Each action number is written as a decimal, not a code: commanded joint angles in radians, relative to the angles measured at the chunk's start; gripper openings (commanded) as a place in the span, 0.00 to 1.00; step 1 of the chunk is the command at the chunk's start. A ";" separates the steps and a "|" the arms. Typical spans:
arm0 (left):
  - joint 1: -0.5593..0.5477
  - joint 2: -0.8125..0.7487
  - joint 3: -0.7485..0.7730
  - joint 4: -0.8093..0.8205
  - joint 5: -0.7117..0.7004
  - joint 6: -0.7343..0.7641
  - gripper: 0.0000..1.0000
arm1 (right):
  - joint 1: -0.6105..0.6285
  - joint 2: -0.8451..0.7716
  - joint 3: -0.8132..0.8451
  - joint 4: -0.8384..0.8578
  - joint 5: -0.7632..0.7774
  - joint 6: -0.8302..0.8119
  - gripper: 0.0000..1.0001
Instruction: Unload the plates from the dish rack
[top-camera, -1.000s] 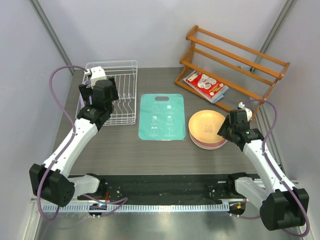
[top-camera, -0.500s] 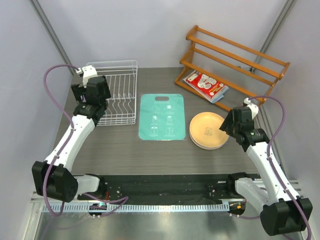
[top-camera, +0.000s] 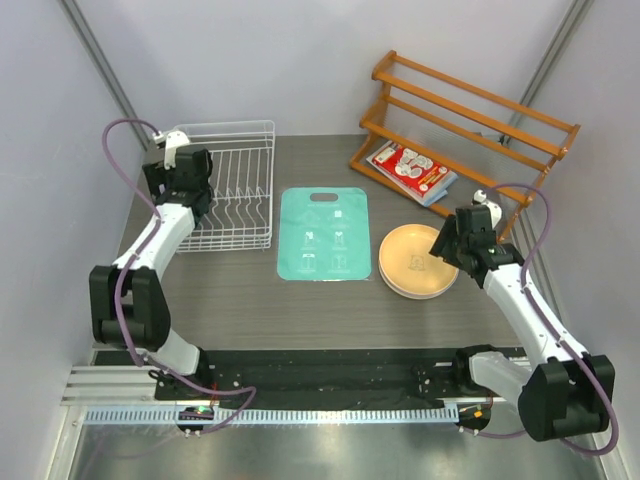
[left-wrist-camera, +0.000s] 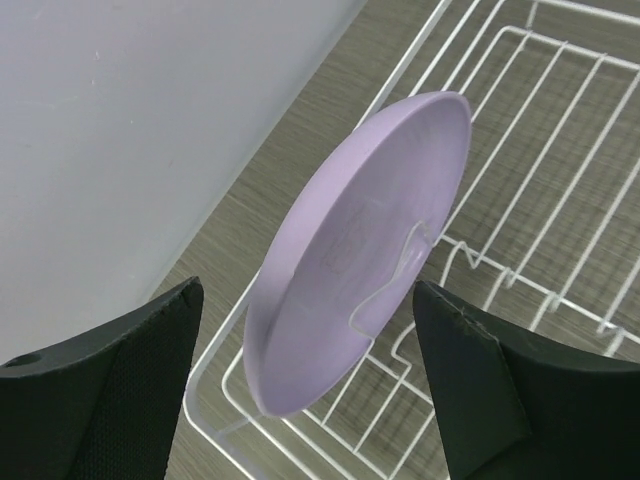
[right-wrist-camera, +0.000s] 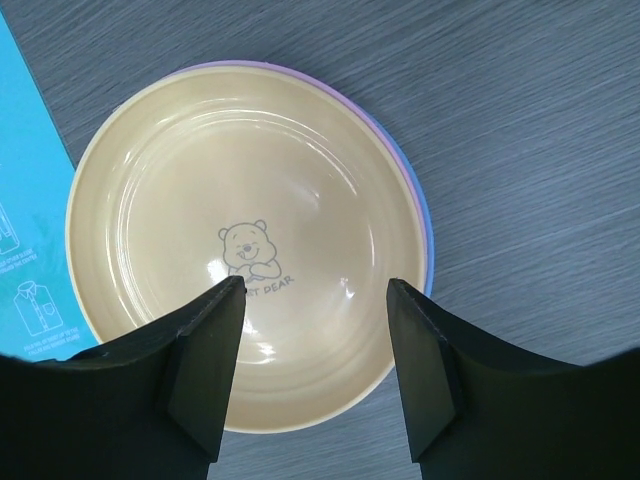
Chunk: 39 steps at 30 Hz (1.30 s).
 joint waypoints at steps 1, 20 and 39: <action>0.021 0.059 0.059 0.110 -0.068 0.048 0.81 | -0.001 0.041 0.019 0.081 -0.020 -0.016 0.64; 0.033 0.096 0.068 0.135 -0.151 0.110 0.00 | 0.000 0.104 -0.004 0.124 -0.052 -0.025 0.64; -0.093 0.064 -0.015 0.397 -0.376 0.371 0.00 | -0.001 0.105 -0.004 0.130 -0.069 -0.036 0.65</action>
